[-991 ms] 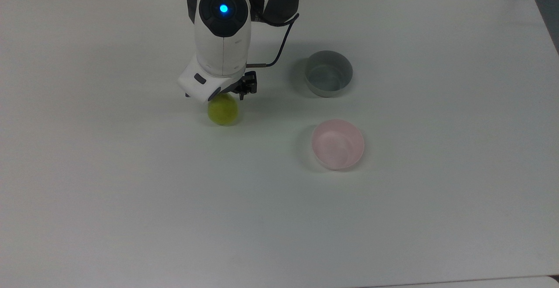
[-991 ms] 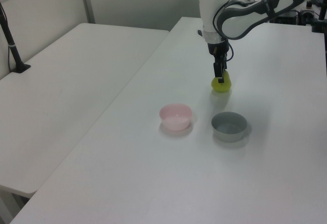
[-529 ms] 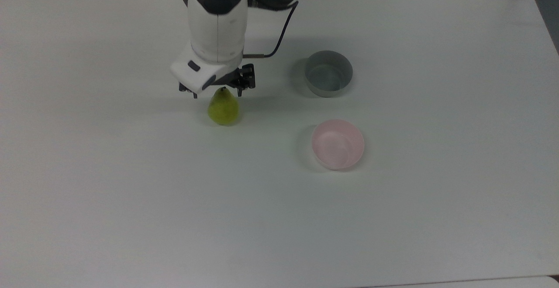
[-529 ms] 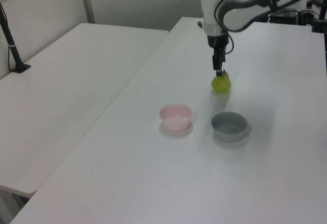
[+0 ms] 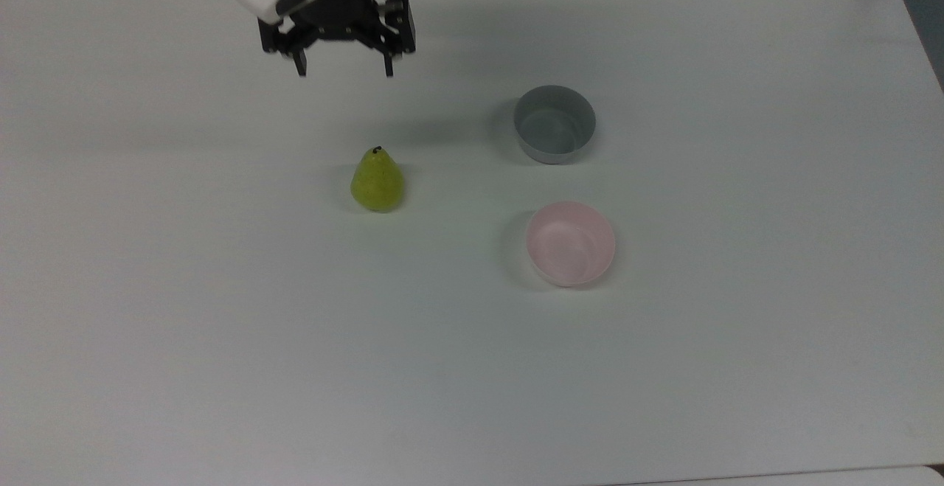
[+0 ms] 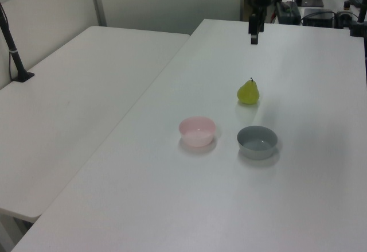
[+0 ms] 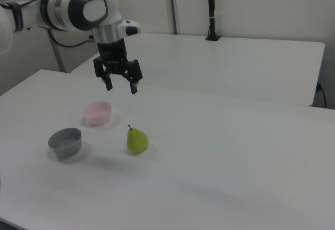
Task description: Pick up a pear from the bowl
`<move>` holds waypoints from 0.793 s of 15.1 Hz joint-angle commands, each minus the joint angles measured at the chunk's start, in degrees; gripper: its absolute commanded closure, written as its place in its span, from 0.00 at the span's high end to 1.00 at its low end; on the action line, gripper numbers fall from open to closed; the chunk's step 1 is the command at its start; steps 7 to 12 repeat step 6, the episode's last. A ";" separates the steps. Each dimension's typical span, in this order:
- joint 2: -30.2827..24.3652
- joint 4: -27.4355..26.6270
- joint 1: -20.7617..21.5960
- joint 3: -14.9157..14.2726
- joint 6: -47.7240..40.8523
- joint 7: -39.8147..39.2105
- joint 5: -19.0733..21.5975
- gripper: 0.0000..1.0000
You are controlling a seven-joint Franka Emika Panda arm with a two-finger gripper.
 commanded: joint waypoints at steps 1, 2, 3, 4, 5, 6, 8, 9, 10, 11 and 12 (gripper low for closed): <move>-3.23 -0.63 -0.40 -1.30 -3.58 -0.88 1.33 1.00; -4.11 -0.63 -0.40 -1.82 -3.58 -0.88 1.42 1.00; -4.55 -0.63 -0.40 -2.35 -3.66 -0.97 1.85 1.00; -4.64 -0.63 -0.40 -2.62 -3.75 -1.14 2.12 1.00; -4.64 -0.63 -0.40 -2.71 -3.75 -1.06 2.12 1.00; -4.64 -0.63 -0.31 -2.80 -3.66 -1.14 2.12 1.00; -4.64 -0.63 -0.31 -2.80 -3.66 -1.14 2.12 1.00; -4.64 -0.63 -0.31 -2.80 -3.66 -1.14 2.12 1.00; -4.64 -0.63 -0.31 -2.80 -3.66 -1.14 2.12 1.00; -4.64 -0.63 -0.31 -2.80 -3.66 -1.14 2.12 1.00; -4.64 -0.63 -0.31 -2.80 -3.66 -1.14 2.12 1.00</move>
